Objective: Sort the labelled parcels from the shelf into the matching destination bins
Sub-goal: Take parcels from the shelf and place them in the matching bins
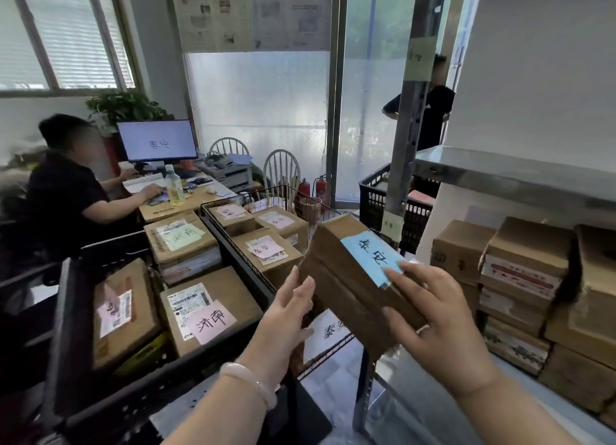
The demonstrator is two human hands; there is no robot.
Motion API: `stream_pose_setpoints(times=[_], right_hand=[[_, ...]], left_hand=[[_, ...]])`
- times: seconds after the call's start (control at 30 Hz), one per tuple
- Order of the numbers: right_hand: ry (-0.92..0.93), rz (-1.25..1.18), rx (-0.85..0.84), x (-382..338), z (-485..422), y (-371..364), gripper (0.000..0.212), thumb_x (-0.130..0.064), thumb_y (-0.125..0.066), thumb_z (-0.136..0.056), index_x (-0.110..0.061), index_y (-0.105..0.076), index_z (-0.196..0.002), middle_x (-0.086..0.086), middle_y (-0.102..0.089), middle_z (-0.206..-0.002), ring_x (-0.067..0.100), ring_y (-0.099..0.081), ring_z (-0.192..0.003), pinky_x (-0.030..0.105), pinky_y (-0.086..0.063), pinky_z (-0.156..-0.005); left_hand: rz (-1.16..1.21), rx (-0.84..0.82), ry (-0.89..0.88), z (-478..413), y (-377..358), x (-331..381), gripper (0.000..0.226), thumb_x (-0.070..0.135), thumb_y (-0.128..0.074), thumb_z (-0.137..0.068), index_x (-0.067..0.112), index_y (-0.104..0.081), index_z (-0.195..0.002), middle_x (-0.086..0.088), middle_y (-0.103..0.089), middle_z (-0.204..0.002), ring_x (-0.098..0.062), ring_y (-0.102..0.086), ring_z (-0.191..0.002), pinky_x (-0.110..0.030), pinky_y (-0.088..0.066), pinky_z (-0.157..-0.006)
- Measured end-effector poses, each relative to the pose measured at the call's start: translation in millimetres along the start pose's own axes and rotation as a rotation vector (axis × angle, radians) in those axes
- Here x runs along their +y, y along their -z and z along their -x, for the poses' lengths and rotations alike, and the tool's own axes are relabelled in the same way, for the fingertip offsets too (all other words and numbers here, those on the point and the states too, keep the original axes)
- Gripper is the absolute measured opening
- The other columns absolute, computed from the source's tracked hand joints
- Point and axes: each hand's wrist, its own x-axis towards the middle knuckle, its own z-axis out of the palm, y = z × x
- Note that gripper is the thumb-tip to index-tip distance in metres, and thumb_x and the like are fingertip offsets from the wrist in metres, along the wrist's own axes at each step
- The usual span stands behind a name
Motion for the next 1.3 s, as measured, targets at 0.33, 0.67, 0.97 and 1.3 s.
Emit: stream_pose_setpoints(times=[0.33, 0.67, 0.97, 1.3], right_hand=[[-0.147, 0.075, -0.024, 84.1, -139.7, -106.6, 0.053, -0.035, -0.072, -0.084, -0.027, -0.059, -0.134, 0.002, -0.052, -0.135, 0.025, -0.04, -0.126, 0.042, -0.032, -0.108], [-0.22, 0.288, -0.43, 190.7, -224.0, -231.1, 0.052, -0.046, -0.06, -0.089, -0.034, -0.052, -0.139, 0.004, -0.049, -0.144, 0.028, -0.035, -0.131, 0.041, -0.031, -0.108], [-0.101, 0.382, -0.635, 215.4, -255.2, -291.0, 0.053, -0.049, -0.052, -0.09, -0.038, -0.046, -0.141, 0.001, -0.048, -0.142, 0.026, -0.038, -0.124, 0.042, -0.031, -0.099], [0.017, 0.661, -1.118, 208.7, -238.3, -304.7, 0.087, -0.033, -0.06, -0.085, -0.025, -0.008, -0.155, 0.01, -0.028, -0.155, 0.034, -0.02, -0.144, 0.064, 0.024, -0.107]], left_hand=[[-0.768, 0.258, -0.179, -106.8, 54.9, 8.1, 0.065, 0.057, -0.059, -0.09, 0.053, -0.028, -0.147, 0.015, -0.032, -0.154, -0.002, -0.031, -0.133, -0.03, -0.031, -0.108], [-1.026, 0.282, -0.189, -214.2, 67.4, 8.8, 0.066, 0.058, -0.056, -0.089, 0.05, -0.028, -0.149, 0.017, -0.031, -0.154, -0.004, -0.022, -0.144, -0.032, -0.022, -0.118], [-1.128, 0.269, -0.142, -273.2, 47.9, 8.7, 0.069, 0.059, -0.052, -0.089, 0.045, -0.023, -0.151, 0.015, -0.024, -0.157, -0.007, -0.015, -0.146, -0.033, -0.017, -0.118], [-1.176, 0.288, -0.154, -295.2, 44.6, 6.2, 0.065, 0.052, -0.054, -0.094, 0.043, -0.025, -0.151, 0.011, -0.023, -0.158, -0.008, -0.012, -0.146, -0.029, -0.01, -0.116]])
